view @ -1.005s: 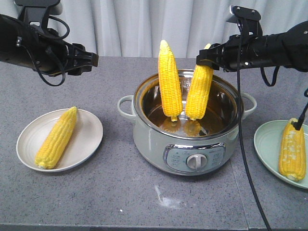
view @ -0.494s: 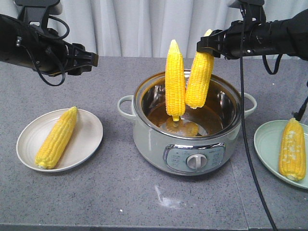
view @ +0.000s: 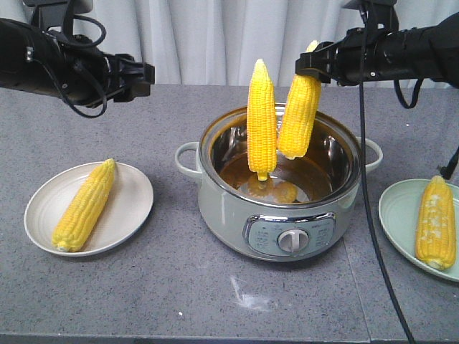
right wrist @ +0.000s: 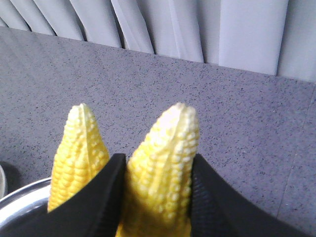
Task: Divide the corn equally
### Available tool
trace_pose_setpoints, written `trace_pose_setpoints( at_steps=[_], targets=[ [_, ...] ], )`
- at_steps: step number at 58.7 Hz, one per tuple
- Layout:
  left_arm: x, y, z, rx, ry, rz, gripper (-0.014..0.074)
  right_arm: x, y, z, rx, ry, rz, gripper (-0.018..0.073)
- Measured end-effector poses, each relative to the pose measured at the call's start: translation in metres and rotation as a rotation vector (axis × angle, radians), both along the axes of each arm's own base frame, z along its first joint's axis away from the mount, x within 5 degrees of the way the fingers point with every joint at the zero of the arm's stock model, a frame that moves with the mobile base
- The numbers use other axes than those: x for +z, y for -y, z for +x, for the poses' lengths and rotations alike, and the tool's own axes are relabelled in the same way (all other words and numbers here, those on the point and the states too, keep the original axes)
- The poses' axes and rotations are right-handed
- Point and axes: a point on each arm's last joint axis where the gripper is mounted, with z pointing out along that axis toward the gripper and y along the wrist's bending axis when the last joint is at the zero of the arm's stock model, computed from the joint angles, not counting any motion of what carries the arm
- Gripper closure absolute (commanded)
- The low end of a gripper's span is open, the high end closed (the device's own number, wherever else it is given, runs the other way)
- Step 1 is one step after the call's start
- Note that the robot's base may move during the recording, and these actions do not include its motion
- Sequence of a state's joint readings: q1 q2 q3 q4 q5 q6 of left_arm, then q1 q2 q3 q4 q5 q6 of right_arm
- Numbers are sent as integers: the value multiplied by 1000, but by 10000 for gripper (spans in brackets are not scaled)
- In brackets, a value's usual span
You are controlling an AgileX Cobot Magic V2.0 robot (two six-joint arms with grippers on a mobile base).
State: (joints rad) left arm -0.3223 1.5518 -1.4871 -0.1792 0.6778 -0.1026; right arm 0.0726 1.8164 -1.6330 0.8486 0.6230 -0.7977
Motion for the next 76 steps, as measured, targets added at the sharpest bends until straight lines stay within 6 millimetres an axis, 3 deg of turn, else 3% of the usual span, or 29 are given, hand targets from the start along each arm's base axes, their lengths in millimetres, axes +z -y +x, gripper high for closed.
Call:
trace_pose_setpoints(
  at_steps=[13,28,36,47,56,66,76],
  targets=[
    [11,12,1,-75,85,-137,174,61,8,-38,-18,177,-79,564],
    [28,47,-4,-209,253,-190,174,144,23,-118,-94,377,-153,564],
    [43,71,3,-289,283,-205,174,174,48,-164,-223,427,-192,564],
    [58,99,23,-374,298,-217,174,187,87,-200,-405,407,-270,564],
    [68,114,33,-443,302,-217,168,186,99,-207,-459,371,-304,564],
    [53,130,50,-505,247,-194,139,185,99,-208,-457,361,-309,564],
    [26,145,67,-528,174,-226,118,184,100,-208,-462,350,-331,564]
  ],
)
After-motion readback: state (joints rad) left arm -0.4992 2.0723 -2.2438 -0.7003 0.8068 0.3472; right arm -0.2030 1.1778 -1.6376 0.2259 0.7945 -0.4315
